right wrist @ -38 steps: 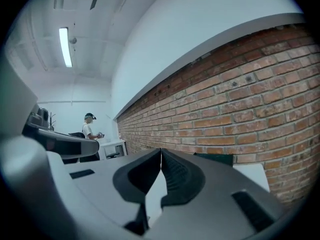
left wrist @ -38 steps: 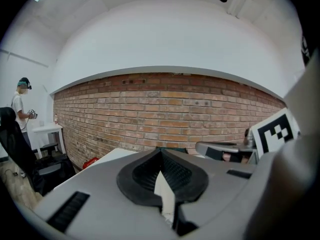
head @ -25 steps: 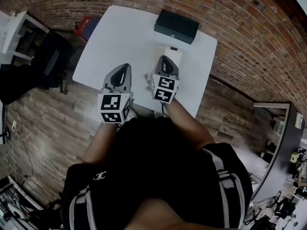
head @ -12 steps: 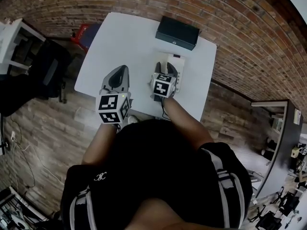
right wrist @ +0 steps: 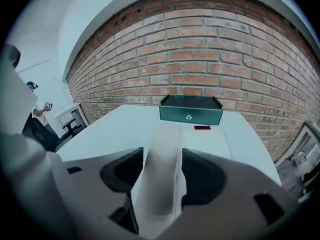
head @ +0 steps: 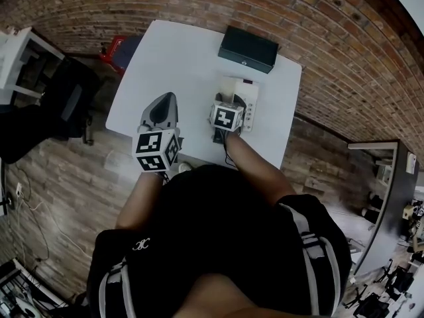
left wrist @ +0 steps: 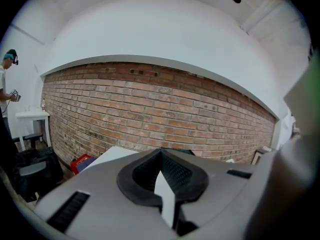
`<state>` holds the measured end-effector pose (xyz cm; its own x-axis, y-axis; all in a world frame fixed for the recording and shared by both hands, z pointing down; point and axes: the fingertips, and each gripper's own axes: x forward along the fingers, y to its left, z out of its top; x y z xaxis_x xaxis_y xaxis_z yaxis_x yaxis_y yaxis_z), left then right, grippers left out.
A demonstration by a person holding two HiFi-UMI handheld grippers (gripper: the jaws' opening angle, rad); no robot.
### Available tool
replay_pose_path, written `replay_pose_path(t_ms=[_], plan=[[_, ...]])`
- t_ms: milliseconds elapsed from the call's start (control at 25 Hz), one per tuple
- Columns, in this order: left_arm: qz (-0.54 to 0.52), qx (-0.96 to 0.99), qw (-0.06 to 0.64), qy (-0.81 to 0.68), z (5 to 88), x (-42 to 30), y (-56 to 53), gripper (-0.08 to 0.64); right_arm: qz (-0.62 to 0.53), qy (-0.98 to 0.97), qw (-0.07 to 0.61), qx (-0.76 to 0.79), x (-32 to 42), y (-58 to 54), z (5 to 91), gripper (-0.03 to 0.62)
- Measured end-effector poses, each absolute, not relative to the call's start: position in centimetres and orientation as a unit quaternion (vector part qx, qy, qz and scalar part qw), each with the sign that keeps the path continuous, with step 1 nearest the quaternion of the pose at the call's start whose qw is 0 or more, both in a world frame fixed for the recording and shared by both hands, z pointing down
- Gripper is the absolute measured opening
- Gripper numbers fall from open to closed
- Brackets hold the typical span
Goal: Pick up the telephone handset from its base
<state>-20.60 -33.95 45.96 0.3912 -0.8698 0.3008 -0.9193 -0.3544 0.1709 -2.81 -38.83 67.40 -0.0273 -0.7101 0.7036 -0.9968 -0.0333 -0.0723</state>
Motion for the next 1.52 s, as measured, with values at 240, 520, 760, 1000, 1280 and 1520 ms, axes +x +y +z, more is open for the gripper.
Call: replay_pose_path(t_ms=[240, 520, 760, 1000, 1280, 1520], plan=[[0.081, 0.818, 0.164, -0.545, 46.5, -20.7, -33.4, 0.002, 0.334, -0.644, 0.232, 0.648, -3.4, -38.4, 67.8, 0.207], [0.084, 0.816, 0.164, -0.548, 46.6, -20.9, -32.5, 0.002, 0.365, -0.627, 0.241, 0.645, -3.4, -38.0, 69.5, 0.206], [0.090, 0.813, 0.167, -0.550, 47.0, -20.8, -31.7, 0.002, 0.372, -0.628, 0.241, 0.640, -3.4, -37.8, 69.5, 0.202], [0.091, 0.814, 0.163, -0.549, 46.7, -20.3, -31.6, 0.002, 0.363, -0.632, 0.241, 0.641, -2.8, -37.6, 68.5, 0.201], [0.095, 0.819, 0.164, -0.541, 46.8, -19.2, -31.6, 0.002, 0.345, -0.667, 0.220, 0.623, -3.1, -37.1, 66.7, 0.201], [0.094, 0.828, 0.167, -0.528, 47.0, -17.6, -31.7, 0.002, 0.283, -0.713, 0.191, 0.613, -3.0, -37.2, 63.1, 0.201]])
